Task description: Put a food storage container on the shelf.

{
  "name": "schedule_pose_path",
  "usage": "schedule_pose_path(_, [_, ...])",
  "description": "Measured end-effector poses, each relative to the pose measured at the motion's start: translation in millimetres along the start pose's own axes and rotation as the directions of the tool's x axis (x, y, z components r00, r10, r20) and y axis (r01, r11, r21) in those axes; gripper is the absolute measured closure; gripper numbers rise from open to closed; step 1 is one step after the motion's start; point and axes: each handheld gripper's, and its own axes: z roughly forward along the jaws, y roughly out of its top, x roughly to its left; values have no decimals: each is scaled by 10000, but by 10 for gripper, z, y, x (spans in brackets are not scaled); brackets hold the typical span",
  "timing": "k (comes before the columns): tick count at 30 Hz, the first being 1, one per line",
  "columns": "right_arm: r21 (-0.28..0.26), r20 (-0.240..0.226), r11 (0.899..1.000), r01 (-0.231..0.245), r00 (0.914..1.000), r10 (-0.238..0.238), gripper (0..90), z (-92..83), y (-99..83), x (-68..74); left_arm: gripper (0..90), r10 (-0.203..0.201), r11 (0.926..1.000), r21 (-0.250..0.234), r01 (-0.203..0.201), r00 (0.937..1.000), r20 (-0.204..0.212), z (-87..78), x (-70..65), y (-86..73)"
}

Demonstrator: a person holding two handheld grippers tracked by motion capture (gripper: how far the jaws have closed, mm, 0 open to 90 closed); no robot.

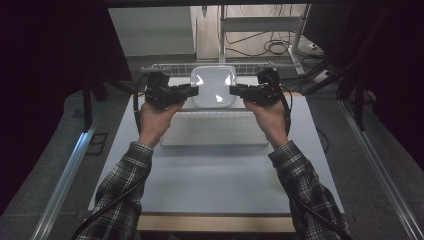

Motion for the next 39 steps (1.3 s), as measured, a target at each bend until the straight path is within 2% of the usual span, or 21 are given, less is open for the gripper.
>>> schedule_pose_path(7, [139, 219, 9997, 196, 9996, -199, 625, 90, 24, -24, 570, 79, 9999, 140, -74, 9995, -309, 96, 36, 8])
schedule_pose_path(9, [139, 249, 9996, 227, 9994, -231, 604, 114, 31, -28, 569, 50, 9998, 171, -44, 9993, -384, 123, 59, 12])
schedule_pose_path(11, [115, 190, 9998, 178, 9997, -180, 594, 127, 42, -39, 561, -99, 9999, 113, 102, 9995, -291, 140, 85, 19])
schedule_pose_path(16, [75, 394, 9995, 311, 9987, -313, 555, 145, 63, -50, 524, 107, 9999, 130, -98, 9978, -653, 164, 96, 47])
schedule_pose_path(24, [-139, 905, 9979, 630, 9940, -615, 501, 209, 115, -62, 479, 108, 9999, -50, -114, 9946, -1035, 214, 133, 96])
schedule_pose_path(29, [-234, 1014, 9986, 477, 9938, -451, 479, 231, 120, -85, 458, 131, 9992, -351, -181, 9905, -1370, 260, 138, 93])
schedule_pose_path(31, [-279, 1050, 9984, 496, 9934, -464, 445, 242, 122, -93, 420, 270, 9985, -425, -334, 9891, -1445, 275, 136, 92])
schedule_pose_path(34, [-354, 991, 9976, 591, 9935, -554, 421, 237, 124, -86, 399, 243, 9982, -507, -311, 9913, -1295, 260, 129, 93])
schedule_pose_path(35, [-379, 873, 9969, 692, 9940, -657, 400, 215, 124, -74, 388, 274, 9977, -587, -339, 9938, -1080, 231, 116, 91])
schedule_pose_path(39, [-445, 609, 9965, 714, 9958, -686, 359, 165, 114, -69, 319, 547, 9977, -372, -572, 9964, -642, 214, 83, 68])
